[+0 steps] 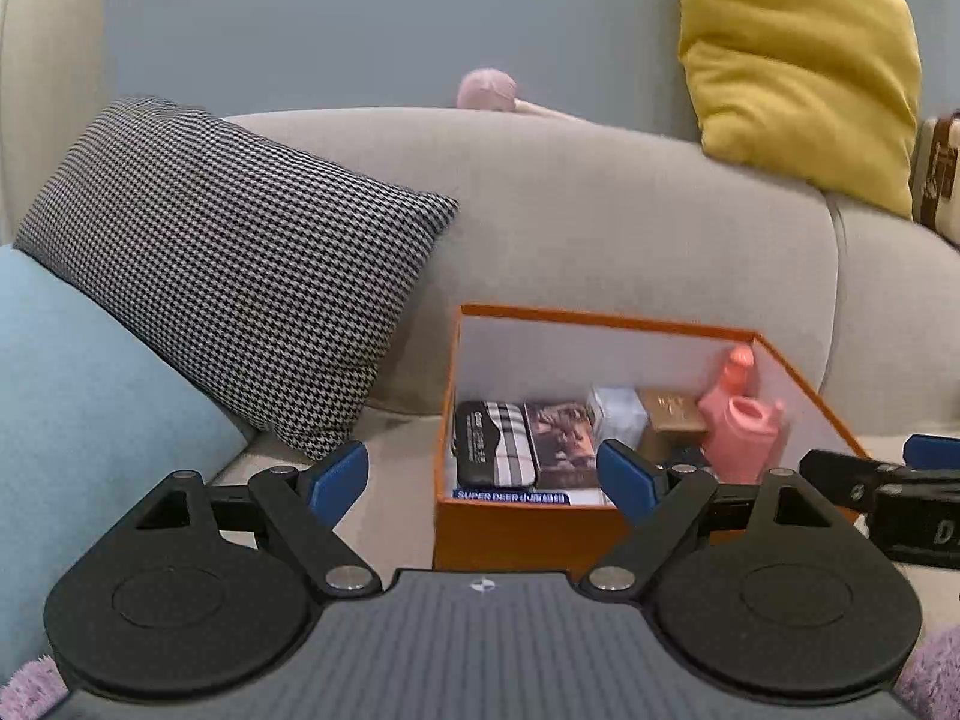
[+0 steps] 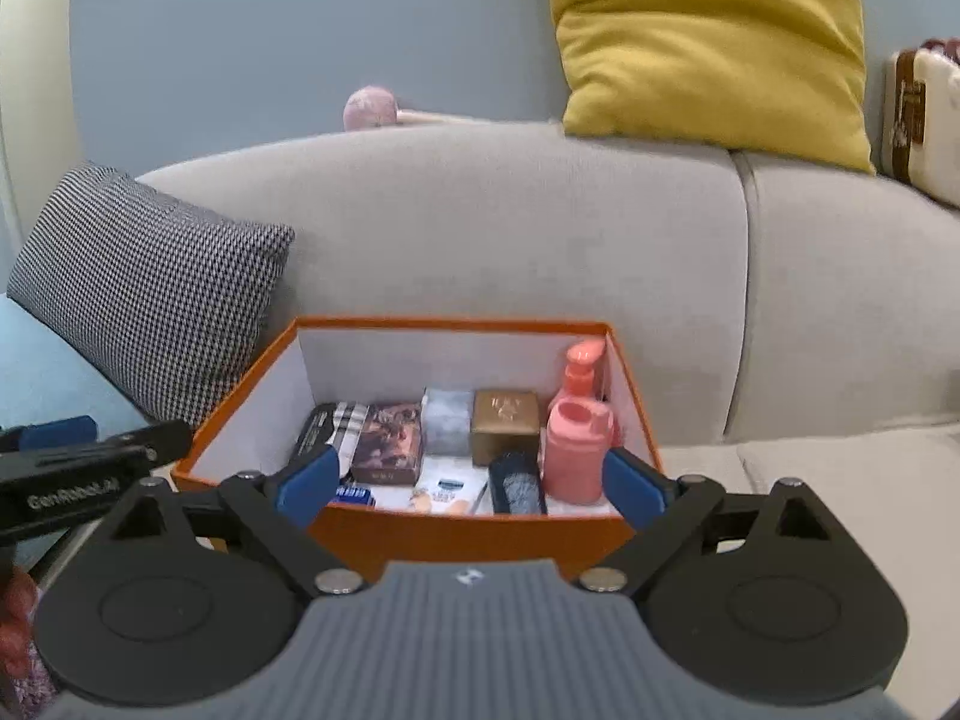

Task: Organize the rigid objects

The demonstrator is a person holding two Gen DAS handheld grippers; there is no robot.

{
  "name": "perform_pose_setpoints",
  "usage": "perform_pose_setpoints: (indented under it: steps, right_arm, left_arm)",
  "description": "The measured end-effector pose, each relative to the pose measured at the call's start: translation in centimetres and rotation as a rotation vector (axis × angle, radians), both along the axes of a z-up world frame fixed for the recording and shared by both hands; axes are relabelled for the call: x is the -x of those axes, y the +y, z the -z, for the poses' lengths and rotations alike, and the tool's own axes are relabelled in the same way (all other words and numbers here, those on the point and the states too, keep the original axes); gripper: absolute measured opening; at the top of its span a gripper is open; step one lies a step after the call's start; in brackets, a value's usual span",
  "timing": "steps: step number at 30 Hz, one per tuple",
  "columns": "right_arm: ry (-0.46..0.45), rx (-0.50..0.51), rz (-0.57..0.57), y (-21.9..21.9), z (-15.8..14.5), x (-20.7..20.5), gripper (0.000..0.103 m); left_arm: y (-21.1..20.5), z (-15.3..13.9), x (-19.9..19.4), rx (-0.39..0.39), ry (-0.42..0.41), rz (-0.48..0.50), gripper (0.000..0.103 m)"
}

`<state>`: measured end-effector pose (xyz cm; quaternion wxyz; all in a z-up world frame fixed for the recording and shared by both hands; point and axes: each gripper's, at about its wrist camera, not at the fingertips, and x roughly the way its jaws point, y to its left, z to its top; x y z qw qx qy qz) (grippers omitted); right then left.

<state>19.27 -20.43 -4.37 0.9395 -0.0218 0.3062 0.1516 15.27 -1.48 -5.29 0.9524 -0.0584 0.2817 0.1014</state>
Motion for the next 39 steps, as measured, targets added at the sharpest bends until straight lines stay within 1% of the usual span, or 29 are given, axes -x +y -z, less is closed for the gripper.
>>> perform_pose_setpoints:
  steps: [3,11,17,27,39]
  right_arm:
    - [0.022,0.01,0.011,-0.2,0.8,-0.1,0.094]
    - [0.049,-0.006,0.033,-1.2,1.5,-0.3,0.094]
    - [0.066,-0.004,0.042,-1.5,1.7,0.0,0.094]
    - [0.069,0.009,0.05,-1.5,1.3,0.2,0.094]
    - [0.07,0.018,0.038,-0.7,1.1,0.5,0.094]
  left_arm:
    - [-0.8,0.2,0.0,-0.027,0.027,0.01,0.1]
    - [-1.7,0.7,0.2,-0.038,0.074,0.023,0.1]
    - [-2.0,0.4,0.5,-0.049,0.073,0.03,0.1]
    - [-1.9,0.0,0.5,-0.065,0.074,0.04,0.1]
    - [-1.6,-0.2,0.7,-0.053,0.076,0.035,0.1]
